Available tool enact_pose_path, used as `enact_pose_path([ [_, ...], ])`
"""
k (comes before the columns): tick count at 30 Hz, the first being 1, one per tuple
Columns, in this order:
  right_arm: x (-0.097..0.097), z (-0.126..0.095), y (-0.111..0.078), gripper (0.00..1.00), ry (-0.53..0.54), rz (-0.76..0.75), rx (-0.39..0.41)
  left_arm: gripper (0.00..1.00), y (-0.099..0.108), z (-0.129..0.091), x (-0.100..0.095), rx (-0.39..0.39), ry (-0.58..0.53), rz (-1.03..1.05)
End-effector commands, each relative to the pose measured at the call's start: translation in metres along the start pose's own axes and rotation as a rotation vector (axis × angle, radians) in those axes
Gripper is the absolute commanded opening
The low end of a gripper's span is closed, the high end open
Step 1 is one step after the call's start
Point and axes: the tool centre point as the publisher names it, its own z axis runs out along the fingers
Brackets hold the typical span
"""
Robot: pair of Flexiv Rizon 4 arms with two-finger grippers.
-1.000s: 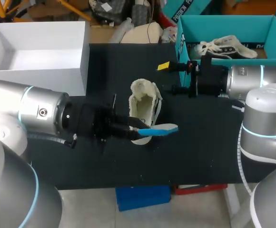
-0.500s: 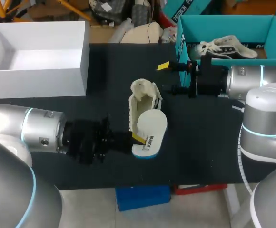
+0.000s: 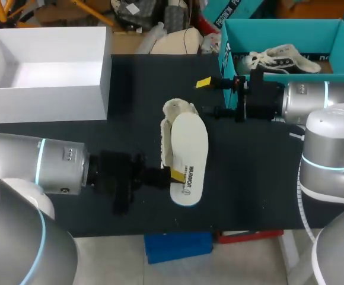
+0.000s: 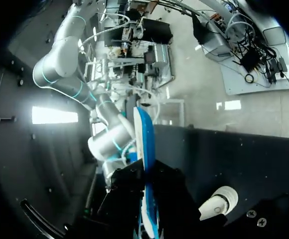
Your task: Take the shoe out of the shoebox, open the shoe tongue, remove and reinsert the insole, then place the shoe into the shoebox
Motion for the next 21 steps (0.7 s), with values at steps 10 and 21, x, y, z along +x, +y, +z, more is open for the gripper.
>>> enact_pose_path([
  [10, 0.000, 0.002, -0.001, 1.00, -0.001, 0.000, -0.005, 0.00, -0.012, -0.005, 0.025, -0.081, -0.094, 0.057],
  [21, 0.000, 0.002, -0.001, 1.00, -0.001, 0.000, -0.005, 0.00, 0.039, -0.007, 0.049, -0.103, -0.185, 0.106],
])
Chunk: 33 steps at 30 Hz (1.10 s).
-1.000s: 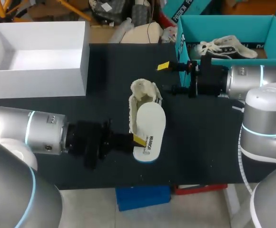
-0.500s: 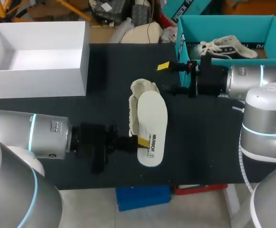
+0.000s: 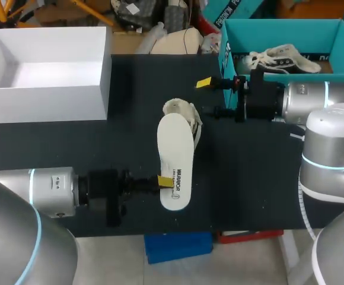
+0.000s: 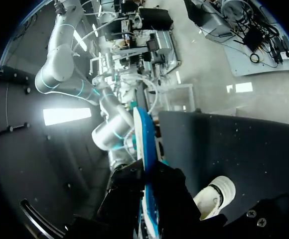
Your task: Take the shoe out of the shoebox, open the shoe tongue, remove and reinsert the insole, then place the shoe into the shoebox
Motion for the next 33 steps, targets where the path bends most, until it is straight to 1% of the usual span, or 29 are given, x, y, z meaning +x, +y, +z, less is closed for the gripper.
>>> enact_pose_path([
  [1, -0.001, 0.002, -0.001, 1.00, 0.000, 0.000, -0.004, 0.00, 0.027, 0.010, 0.012, 0.013, -0.049, 0.011],
  [5, -0.001, 0.002, -0.001, 1.00, 0.000, 0.000, -0.004, 0.00, 0.048, 0.015, 0.019, 0.018, -0.071, 0.022],
  [13, -0.001, 0.002, -0.001, 1.00, 0.000, 0.000, -0.004, 0.00, 0.083, 0.032, 0.030, 0.024, -0.004, 0.033],
  [21, -0.001, 0.002, -0.001, 1.00, 0.000, 0.000, -0.004, 0.00, 0.113, 0.039, 0.035, 0.008, -0.001, 0.004],
  [25, -0.001, 0.002, -0.001, 1.00, 0.000, 0.000, -0.004, 0.00, 0.121, 0.037, 0.033, -0.004, -0.011, 0.006],
  [28, -0.001, 0.002, -0.001, 1.00, 0.000, 0.000, -0.004, 0.00, 0.122, 0.033, 0.030, -0.004, -0.028, 0.007],
  [29, -0.001, 0.002, -0.001, 1.00, 0.000, 0.000, -0.004, 0.00, 0.121, 0.031, 0.029, 0.009, -0.040, 0.010],
  [33, -0.001, 0.002, -0.001, 1.00, 0.000, 0.000, -0.004, 0.00, 0.121, 0.031, 0.029, 0.009, -0.040, 0.010],
])
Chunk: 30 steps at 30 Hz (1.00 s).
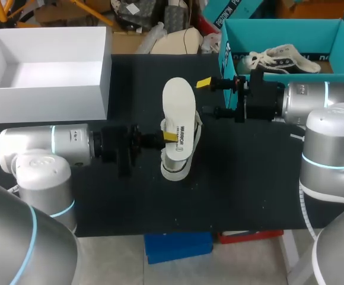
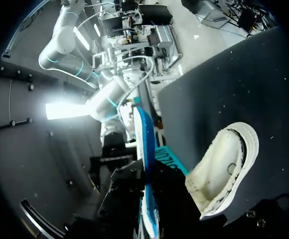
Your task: Take the shoe out of the shoebox, open the shoe tongue, remove and reinsert the insole, then place the shoe into the shoebox
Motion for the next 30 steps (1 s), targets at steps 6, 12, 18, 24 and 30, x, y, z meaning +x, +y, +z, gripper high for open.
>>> enact_pose_path([
  [6, 0.000, 0.002, -0.001, 1.00, -0.001, 0.001, -0.003, 0.00, 0.000, -0.003, 0.000, 0.004, 0.000, 0.002],
  [12, -0.006, -0.003, -0.003, 1.00, 0.018, -0.009, 0.054, 0.00, 0.000, -0.003, 0.000, 0.004, 0.000, 0.002],
  [18, -0.019, -0.009, -0.008, 1.00, -0.004, -0.044, 0.170, 0.00, 0.000, -0.003, 0.000, 0.004, 0.000, 0.002],
  [24, -0.030, -0.002, -0.013, 0.78, 0.000, -0.064, 0.165, 0.00, 0.000, -0.003, 0.000, 0.004, 0.000, 0.002],
  [30, -0.040, 0.021, -0.015, 0.72, 0.009, -0.062, 0.176, 0.00, 0.000, -0.003, 0.000, 0.004, 0.000, 0.002],
])
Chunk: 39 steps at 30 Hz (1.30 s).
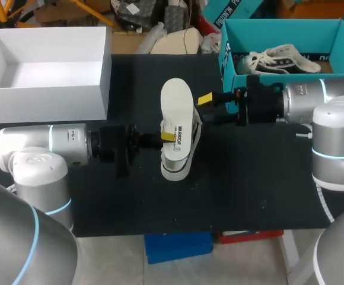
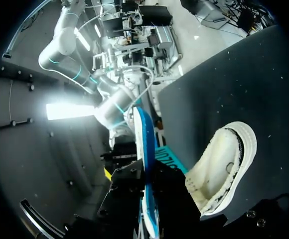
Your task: Take the shoe out of the shoebox, open the shoe tongue, remove and reinsert the insole, then place the shoe into the shoebox
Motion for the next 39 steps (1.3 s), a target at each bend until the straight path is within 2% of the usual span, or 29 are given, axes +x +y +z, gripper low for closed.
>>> enact_pose_path([
  [1, -0.011, 0.025, 0.007, 0.71, 0.018, -0.002, -0.006, 0.00, -0.001, 0.001, 0.000, -0.002, 0.003, 0.002],
  [3, -0.013, 0.031, 0.009, 0.74, 0.022, -0.002, -0.004, 0.00, -0.001, 0.001, 0.000, -0.002, 0.003, 0.002],
  [10, -0.016, 0.042, 0.013, 0.63, 0.025, -0.009, -0.002, 0.00, -0.001, 0.001, 0.000, -0.002, 0.003, 0.002],
  [11, -0.016, 0.044, 0.013, 0.64, 0.025, -0.010, -0.003, 0.00, -0.001, 0.001, 0.000, -0.002, 0.003, 0.002],
  [17, -0.015, 0.052, 0.016, 0.59, 0.023, -0.019, -0.003, 0.00, -0.001, 0.001, 0.000, -0.002, 0.003, 0.002],
  [23, -0.011, 0.054, 0.019, 0.64, 0.016, -0.033, 0.007, 0.00, -0.001, 0.001, 0.000, -0.002, 0.003, 0.002],
  [24, -0.009, 0.053, 0.020, 0.63, 0.016, -0.035, 0.008, 0.00, -0.001, 0.001, 0.000, -0.002, 0.003, 0.002],
  [26, -0.007, 0.053, 0.021, 0.41, 0.010, -0.040, 0.011, 0.00, -0.001, 0.001, 0.000, -0.002, 0.003, 0.002],
  [27, -0.007, 0.052, 0.022, 0.05, 0.009, -0.041, 0.011, 0.00, -0.001, 0.001, 0.000, -0.002, 0.003, 0.002],
  [28, -0.007, 0.051, 0.022, 0.00, -0.003, -0.038, 0.028, 0.00, -0.001, 0.001, 0.000, -0.002, 0.003, 0.002],
  [39, -0.007, 0.051, 0.022, 0.00, -0.003, -0.038, 0.028, 0.00, -0.001, 0.001, 0.000, -0.002, 0.003, 0.002],
])
